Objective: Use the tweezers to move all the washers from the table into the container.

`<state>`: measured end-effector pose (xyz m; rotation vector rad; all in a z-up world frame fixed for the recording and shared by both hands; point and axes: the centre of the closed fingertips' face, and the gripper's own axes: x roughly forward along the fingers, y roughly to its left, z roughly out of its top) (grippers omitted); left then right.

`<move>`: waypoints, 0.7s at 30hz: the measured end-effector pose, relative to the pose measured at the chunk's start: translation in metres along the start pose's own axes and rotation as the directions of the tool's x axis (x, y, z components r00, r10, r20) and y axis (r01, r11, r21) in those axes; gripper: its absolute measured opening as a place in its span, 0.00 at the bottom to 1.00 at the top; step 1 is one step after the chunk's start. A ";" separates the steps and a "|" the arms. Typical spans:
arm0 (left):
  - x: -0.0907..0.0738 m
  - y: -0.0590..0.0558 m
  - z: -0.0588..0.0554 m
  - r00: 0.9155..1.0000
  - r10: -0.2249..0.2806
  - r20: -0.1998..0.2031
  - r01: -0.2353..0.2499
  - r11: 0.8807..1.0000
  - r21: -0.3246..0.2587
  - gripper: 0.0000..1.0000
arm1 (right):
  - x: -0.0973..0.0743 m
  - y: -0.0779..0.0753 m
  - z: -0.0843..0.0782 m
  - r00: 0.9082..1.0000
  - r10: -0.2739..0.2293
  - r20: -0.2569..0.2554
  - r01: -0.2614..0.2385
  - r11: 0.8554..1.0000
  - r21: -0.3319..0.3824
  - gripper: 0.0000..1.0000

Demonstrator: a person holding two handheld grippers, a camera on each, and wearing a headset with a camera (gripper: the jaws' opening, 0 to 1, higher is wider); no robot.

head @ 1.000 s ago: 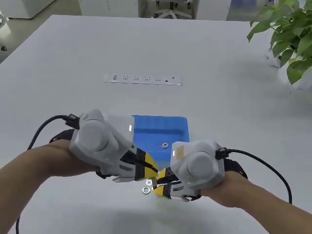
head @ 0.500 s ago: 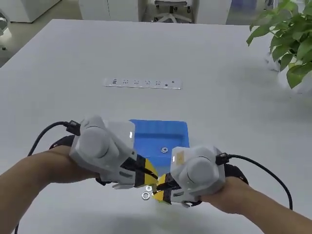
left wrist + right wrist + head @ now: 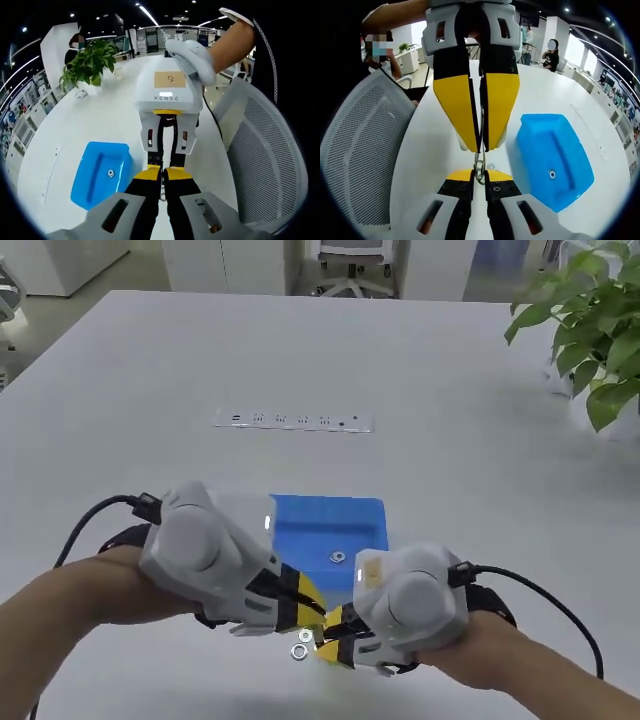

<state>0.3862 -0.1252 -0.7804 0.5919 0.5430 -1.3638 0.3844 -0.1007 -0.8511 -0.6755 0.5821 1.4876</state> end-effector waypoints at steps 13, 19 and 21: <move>-0.017 0.011 0.015 1.000 0.027 -0.008 -0.027 0.999 0.024 0.06 | -0.013 -0.012 0.019 1.000 -0.021 0.008 0.022 1.000 -0.023 0.10; -0.022 0.019 0.023 1.000 0.023 -0.003 -0.023 0.999 0.033 0.06 | -0.020 -0.021 0.025 1.000 -0.026 -0.004 0.026 0.999 -0.029 0.10; -0.025 0.023 0.027 1.000 0.028 -0.005 -0.028 0.999 0.043 0.06 | -0.023 -0.026 0.028 0.999 -0.033 -0.001 0.033 0.999 -0.028 0.10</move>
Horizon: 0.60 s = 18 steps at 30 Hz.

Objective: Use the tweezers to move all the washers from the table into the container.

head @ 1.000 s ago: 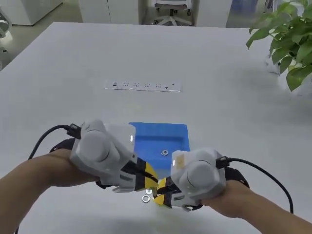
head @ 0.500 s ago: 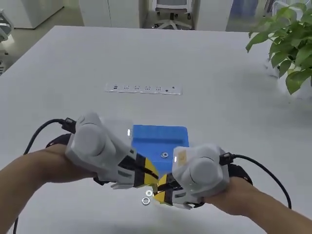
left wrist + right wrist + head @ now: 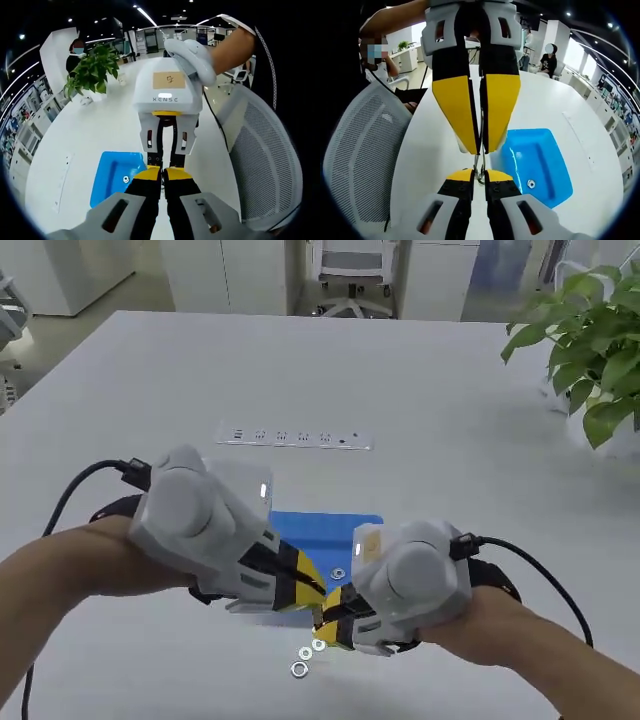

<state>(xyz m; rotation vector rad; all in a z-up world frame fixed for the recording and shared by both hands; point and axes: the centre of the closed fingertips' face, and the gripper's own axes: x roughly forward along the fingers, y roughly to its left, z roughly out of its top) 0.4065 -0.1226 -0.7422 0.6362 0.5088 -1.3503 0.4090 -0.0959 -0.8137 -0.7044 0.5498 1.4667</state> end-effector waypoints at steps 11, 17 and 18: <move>-0.008 0.026 0.013 1.000 0.013 0.010 -0.013 0.999 0.029 0.06 | -0.011 -0.028 0.011 0.999 -0.036 0.001 0.036 0.999 -0.024 0.10; -0.008 0.038 0.017 1.000 0.023 0.016 -0.024 0.999 0.040 0.06 | -0.014 -0.043 0.013 0.999 -0.046 0.003 0.046 0.998 -0.031 0.10; -0.009 0.039 0.017 1.000 0.024 0.016 -0.025 0.999 0.042 0.06 | -0.014 -0.045 0.014 0.999 -0.049 0.004 0.049 0.998 -0.032 0.10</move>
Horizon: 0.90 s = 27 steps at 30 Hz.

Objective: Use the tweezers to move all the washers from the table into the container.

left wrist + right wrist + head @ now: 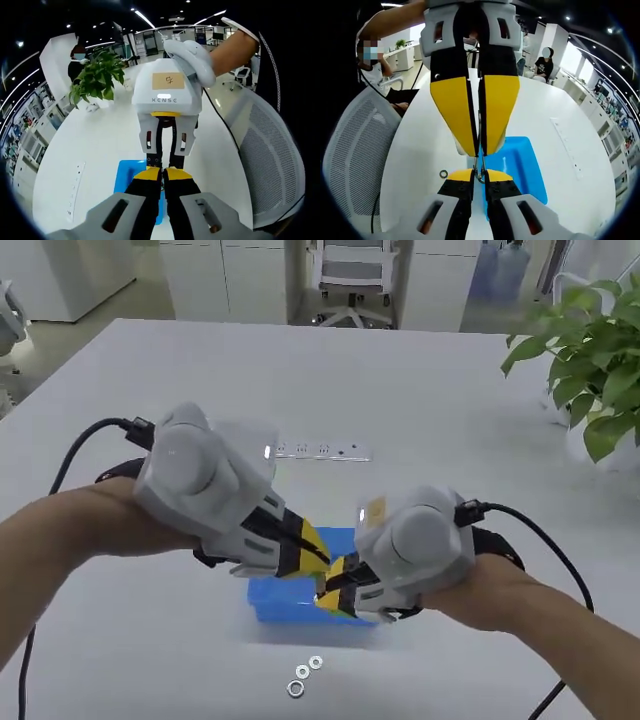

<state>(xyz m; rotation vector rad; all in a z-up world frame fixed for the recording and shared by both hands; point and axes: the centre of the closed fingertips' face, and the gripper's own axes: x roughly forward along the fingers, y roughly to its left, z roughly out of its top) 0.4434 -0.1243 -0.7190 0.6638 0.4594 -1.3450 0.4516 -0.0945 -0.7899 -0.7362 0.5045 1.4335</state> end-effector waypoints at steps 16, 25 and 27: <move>0.010 0.030 -0.010 1.000 0.012 -0.002 -0.012 1.000 0.008 0.06 | 0.013 -0.032 -0.008 1.000 -0.012 0.013 0.012 1.000 0.013 0.10; 0.019 0.043 -0.024 1.000 0.007 -0.006 -0.007 1.000 -0.010 0.06 | 0.026 -0.044 -0.017 1.000 -0.005 0.014 0.004 1.000 0.022 0.10; 0.021 0.046 -0.027 1.000 0.007 -0.010 -0.007 1.000 -0.013 0.06 | 0.029 -0.045 -0.020 1.000 -0.001 0.016 0.000 1.000 0.025 0.10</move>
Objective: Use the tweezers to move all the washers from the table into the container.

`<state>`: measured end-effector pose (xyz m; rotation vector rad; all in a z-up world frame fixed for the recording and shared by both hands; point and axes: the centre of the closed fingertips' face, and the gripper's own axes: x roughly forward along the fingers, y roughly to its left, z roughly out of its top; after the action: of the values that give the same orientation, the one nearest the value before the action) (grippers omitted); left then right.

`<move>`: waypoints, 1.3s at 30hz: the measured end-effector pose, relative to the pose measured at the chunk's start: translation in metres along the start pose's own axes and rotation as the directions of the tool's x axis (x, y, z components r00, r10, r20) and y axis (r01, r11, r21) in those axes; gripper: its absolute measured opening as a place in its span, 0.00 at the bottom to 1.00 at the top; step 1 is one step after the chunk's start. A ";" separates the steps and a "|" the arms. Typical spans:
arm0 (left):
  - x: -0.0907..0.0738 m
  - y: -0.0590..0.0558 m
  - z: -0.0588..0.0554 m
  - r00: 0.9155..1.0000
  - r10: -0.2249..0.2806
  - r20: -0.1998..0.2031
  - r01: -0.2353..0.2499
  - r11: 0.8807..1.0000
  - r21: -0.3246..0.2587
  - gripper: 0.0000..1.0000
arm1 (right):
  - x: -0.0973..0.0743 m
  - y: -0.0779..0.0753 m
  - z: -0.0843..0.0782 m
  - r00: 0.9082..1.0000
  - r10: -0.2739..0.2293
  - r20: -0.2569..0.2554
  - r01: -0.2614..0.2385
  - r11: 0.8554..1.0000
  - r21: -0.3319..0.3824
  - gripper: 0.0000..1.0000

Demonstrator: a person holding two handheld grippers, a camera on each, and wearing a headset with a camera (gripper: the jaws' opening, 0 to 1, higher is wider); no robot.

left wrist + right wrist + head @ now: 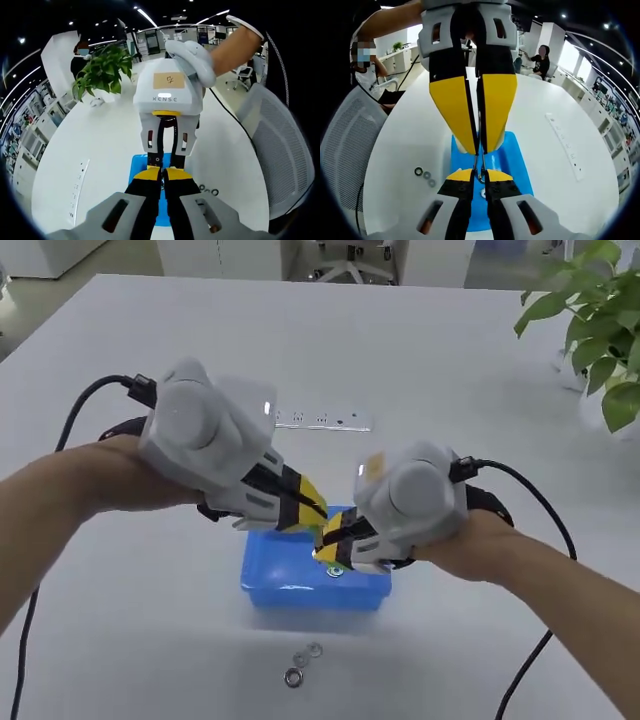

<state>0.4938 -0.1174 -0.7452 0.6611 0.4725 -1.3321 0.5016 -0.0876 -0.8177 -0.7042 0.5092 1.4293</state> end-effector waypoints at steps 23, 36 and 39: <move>0.025 0.008 -0.032 0.999 -0.022 -0.029 0.020 0.999 -0.044 0.06 | 0.029 -0.005 -0.026 0.998 0.051 -0.027 -0.050 0.999 0.020 0.10; 0.027 0.006 -0.035 0.999 -0.026 -0.036 0.024 0.999 -0.046 0.06 | 0.031 -0.003 -0.029 0.998 0.054 -0.043 -0.053 0.999 0.009 0.11; 0.027 0.006 -0.035 0.999 -0.027 -0.037 0.026 0.999 -0.048 0.06 | 0.031 -0.003 -0.029 0.997 0.056 -0.046 -0.055 0.998 0.008 0.11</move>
<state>0.5064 -0.1124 -0.7873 0.6433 0.5437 -1.3311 0.5102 -0.0863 -0.8598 -0.7236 0.5729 1.4651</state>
